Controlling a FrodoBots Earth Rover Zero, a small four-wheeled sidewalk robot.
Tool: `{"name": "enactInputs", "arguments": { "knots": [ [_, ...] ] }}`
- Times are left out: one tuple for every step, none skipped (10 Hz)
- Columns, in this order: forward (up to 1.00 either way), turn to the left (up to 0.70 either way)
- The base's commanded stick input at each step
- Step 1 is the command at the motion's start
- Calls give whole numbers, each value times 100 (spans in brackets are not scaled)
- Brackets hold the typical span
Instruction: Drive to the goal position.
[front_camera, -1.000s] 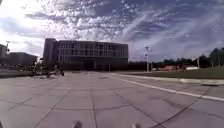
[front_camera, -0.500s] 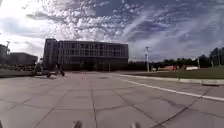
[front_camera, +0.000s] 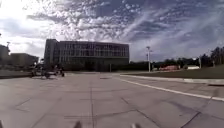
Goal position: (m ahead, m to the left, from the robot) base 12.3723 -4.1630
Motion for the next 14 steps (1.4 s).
{"name": "enactInputs", "arguments": {
  "knots": [
    [70,0],
    [70,0],
    [70,0],
    [70,0],
    [70,0],
    [70,0],
    [70,0],
    [70,0],
    [70,0],
    [70,0],
    [70,0],
    [70,0],
    [70,0],
    [70,0]
  ]
}}
